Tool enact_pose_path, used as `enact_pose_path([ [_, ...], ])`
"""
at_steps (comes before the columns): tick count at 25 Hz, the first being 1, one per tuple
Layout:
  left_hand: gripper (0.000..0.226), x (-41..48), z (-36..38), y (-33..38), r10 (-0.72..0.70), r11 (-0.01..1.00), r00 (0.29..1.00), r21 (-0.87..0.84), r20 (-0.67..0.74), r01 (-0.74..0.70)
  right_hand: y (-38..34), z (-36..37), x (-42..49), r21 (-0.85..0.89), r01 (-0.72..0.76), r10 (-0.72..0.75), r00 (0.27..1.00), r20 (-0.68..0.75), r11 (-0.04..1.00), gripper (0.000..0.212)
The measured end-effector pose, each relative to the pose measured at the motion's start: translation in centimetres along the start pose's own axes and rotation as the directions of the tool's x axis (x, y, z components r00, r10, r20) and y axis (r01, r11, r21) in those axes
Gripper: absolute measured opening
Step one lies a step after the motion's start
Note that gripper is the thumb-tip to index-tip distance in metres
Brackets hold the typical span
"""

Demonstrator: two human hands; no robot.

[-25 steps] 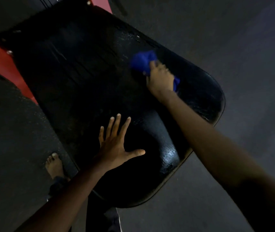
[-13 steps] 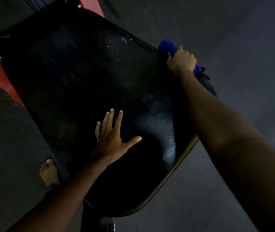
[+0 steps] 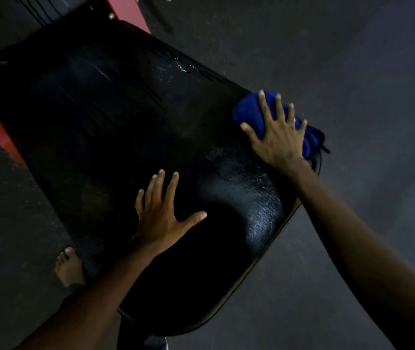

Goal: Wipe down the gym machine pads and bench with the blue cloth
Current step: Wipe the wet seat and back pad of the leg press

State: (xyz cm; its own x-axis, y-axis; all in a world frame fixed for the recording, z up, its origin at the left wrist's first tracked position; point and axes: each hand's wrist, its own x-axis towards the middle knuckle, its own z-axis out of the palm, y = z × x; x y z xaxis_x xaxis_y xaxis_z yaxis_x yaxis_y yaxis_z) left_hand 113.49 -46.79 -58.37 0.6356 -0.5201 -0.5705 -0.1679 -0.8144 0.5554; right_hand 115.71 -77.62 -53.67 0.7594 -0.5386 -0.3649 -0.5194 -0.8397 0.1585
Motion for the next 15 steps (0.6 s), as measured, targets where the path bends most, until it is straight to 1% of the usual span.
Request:
enact_pose_path([
  [3, 0.111, 0.1, 0.0, 0.1, 0.012, 1.0, 1.0, -0.011, 0.009, -0.012, -0.2, -0.2, 4.9, -0.025, 0.159, -0.155, 0.982, 0.112, 0.987, 0.074],
  [5, 0.11, 0.0, 0.1, 0.0, 0.013, 1.0, 1.0, -0.015, -0.008, -0.013, -0.1, -0.2, 5.4, -0.017, 0.205, -0.203, 0.974, 0.097, 0.979, 0.065],
  [8, 0.11, 0.0, 0.1, 0.1, -0.008, 1.0, 1.0, -0.01, -0.019, 0.007, -1.7, 0.3, 0.3, 0.013, 0.208, -0.208, 0.977, 0.048, 0.978, 0.055],
  [10, 0.109, 0.1, -0.1, 0.3, -0.024, 1.0, 1.0, -0.007, -0.005, 0.023, -3.1, 1.7, -5.0, -0.054, 0.24, -0.239, 0.971, 0.027, 0.969, 0.058],
  [11, 0.108, 0.1, -0.1, 0.3, -0.026, 1.0, 1.0, 0.0, 0.001, 0.026, -3.3, 2.1, -6.0, -0.075, 0.243, -0.242, 0.97, 0.025, 0.967, 0.06],
  [13, 0.108, 0.2, 0.1, 0.2, -0.017, 1.0, 1.0, 0.021, -0.005, 0.017, -3.6, 2.0, -3.8, -0.06, 0.225, -0.223, 0.974, 0.033, 0.972, 0.064],
  [15, 0.111, 0.2, 0.3, 0.1, -0.012, 1.0, 1.0, 0.022, -0.022, 0.013, -4.4, 1.7, 0.8, -0.062, 0.192, -0.189, 0.981, 0.048, 0.979, 0.064],
])
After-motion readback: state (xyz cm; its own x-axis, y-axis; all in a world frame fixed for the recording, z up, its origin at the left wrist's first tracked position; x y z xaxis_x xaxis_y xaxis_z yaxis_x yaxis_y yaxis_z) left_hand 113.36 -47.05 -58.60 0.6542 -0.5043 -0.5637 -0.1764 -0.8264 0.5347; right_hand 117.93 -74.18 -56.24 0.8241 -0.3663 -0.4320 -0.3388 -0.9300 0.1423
